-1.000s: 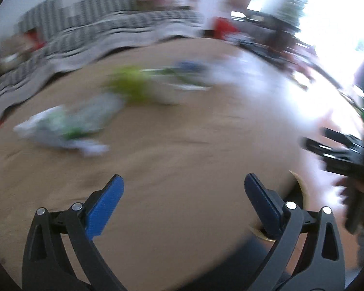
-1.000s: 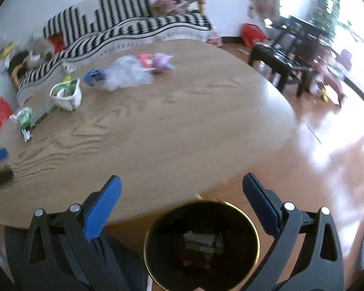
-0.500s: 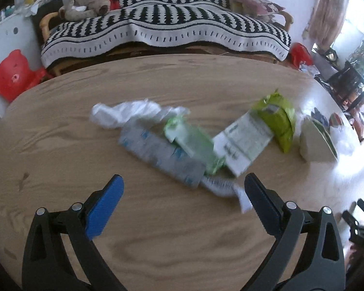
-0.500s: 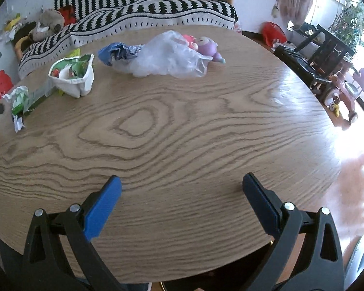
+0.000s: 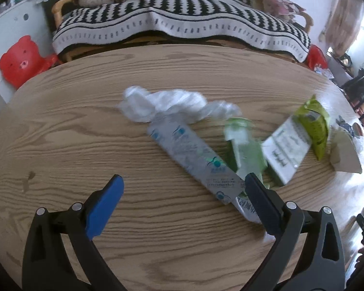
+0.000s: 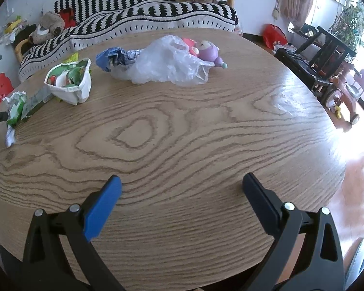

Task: Collect trash
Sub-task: 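Move both grippers back over the table toward the blister pack and plastic bag, then grasp the silver blister pack with the left gripper while the right grasps the plastic bag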

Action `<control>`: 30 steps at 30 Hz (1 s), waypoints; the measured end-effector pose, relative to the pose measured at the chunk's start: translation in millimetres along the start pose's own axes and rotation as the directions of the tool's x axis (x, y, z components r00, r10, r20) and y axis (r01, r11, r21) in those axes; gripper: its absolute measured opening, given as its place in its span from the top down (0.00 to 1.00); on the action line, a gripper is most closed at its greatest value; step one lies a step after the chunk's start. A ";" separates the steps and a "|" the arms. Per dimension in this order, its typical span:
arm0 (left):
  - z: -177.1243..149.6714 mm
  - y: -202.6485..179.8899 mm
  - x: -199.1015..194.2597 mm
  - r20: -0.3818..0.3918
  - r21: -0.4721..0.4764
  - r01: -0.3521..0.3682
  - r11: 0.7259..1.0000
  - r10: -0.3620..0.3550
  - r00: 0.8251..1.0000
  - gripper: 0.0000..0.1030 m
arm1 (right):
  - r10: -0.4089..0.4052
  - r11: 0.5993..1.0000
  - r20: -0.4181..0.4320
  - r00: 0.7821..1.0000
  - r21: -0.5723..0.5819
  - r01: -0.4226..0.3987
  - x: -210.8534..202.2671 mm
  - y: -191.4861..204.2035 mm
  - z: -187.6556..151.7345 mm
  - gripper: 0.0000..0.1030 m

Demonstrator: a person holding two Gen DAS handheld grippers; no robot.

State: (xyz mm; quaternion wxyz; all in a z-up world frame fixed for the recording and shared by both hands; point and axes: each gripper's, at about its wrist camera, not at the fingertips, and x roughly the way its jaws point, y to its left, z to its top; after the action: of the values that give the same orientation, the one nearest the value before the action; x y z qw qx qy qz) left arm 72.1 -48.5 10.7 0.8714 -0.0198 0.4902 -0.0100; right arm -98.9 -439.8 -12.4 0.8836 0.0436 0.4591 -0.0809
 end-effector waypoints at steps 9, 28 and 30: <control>0.9 23.6 -5.5 -0.007 -0.004 -0.011 1.000 0.011 1.000 0.06 | -0.002 1.000 0.017 1.000 0.003 0.002 0.7 2.1 0.6 0.06; 14.8 40.0 31.3 -0.064 0.005 -0.049 0.999 0.049 0.997 0.06 | 0.060 0.998 0.049 0.997 0.008 -0.061 13.2 -1.4 66.3 0.05; 16.4 42.7 31.0 -0.068 0.000 -0.051 0.999 0.051 0.996 0.06 | 0.055 0.998 0.064 0.996 0.001 -0.055 14.8 0.5 82.1 0.05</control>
State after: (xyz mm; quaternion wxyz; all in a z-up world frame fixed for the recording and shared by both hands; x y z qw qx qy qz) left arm 102.1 -6.5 -9.1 0.8543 -0.0078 0.5197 0.0119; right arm -24.5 -453.3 22.6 0.8998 0.0546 0.4289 -0.0585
